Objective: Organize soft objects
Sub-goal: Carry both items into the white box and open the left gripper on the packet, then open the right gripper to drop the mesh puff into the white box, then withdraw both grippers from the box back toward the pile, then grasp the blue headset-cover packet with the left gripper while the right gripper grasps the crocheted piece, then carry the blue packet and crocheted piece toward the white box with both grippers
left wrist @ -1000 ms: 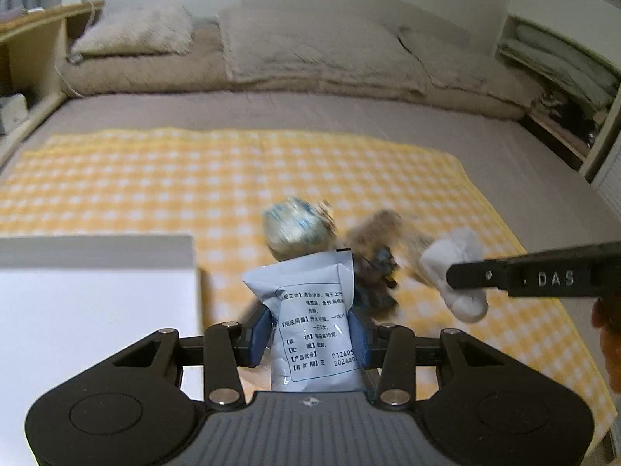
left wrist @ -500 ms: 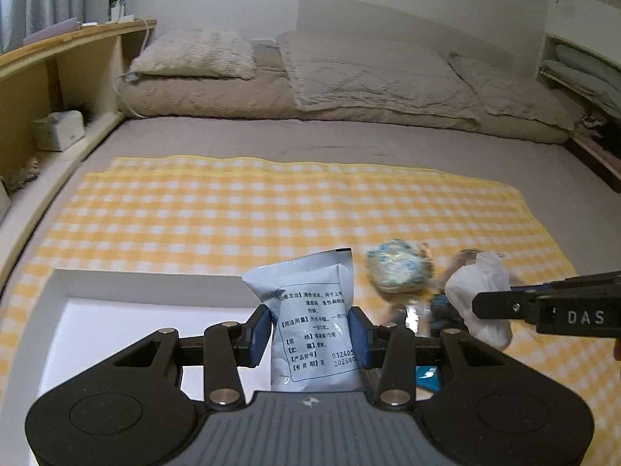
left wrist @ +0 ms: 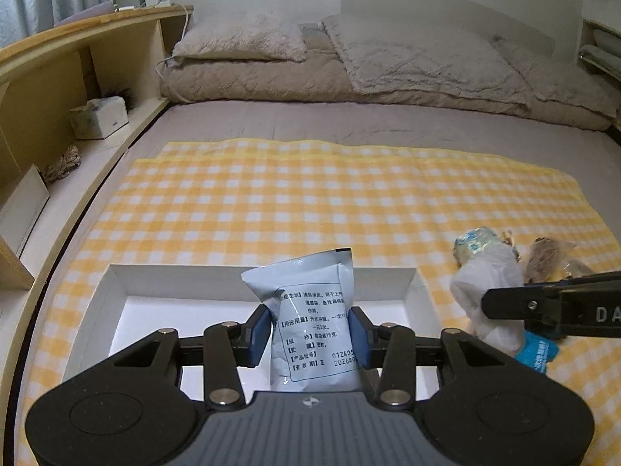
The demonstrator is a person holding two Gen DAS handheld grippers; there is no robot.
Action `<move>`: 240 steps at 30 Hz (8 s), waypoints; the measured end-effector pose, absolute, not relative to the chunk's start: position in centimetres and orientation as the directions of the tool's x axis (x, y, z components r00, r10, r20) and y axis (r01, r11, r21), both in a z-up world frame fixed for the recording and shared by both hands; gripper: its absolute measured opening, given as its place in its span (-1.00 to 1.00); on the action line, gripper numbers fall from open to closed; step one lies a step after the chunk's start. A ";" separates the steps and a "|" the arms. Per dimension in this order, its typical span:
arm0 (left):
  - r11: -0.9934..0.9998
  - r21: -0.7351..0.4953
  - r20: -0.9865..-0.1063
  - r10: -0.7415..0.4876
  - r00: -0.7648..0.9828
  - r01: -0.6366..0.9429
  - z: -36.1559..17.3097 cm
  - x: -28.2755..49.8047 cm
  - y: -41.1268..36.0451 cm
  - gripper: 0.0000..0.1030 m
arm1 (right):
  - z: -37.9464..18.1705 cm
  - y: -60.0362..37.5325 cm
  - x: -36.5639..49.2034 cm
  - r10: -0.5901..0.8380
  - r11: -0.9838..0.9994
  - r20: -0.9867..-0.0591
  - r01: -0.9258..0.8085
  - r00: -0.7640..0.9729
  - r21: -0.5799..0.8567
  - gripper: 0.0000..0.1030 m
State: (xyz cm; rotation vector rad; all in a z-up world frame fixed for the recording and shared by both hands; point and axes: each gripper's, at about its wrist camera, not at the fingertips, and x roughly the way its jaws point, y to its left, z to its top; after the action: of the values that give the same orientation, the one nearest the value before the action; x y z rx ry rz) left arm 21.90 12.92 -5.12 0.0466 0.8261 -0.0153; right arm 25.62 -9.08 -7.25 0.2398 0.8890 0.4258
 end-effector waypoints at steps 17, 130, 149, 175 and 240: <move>0.994 0.045 -0.807 -0.020 0.590 0.095 -9.7 25.9 13.5 -0.12 | -11.7 -4.9 29.9 0.481 0.876 -0.732 -0.231 0.482 0.424 -0.54; 0.861 -0.059 -0.731 -0.381 0.565 0.504 -6.2 19.5 -7.3 1.00 | -5.0 -25.7 22.7 0.073 0.992 -0.662 0.016 0.746 0.128 1.00; 0.755 -0.016 -0.855 -0.351 0.383 0.655 -14.2 23.9 -7.8 0.72 | -6.9 -24.9 25.2 0.175 0.977 -0.723 -0.025 0.668 0.214 1.00; 0.753 -0.046 -0.860 -0.364 0.357 0.657 -15.2 24.4 -7.9 -0.10 | -13.2 -19.7 29.4 0.271 0.961 -0.869 -0.158 0.413 0.225 -0.27; 0.930 -0.085 -0.712 -0.308 0.631 0.358 -3.9 20.3 1.9 -0.24 | -4.0 -24.0 21.7 0.158 0.983 -0.714 -0.043 0.682 0.176 -0.85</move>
State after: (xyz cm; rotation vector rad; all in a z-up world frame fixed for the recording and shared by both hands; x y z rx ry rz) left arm 20.31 1.87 -3.89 0.0667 0.8020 -0.3812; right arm 21.69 -24.00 -4.03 0.1497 0.8133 0.1136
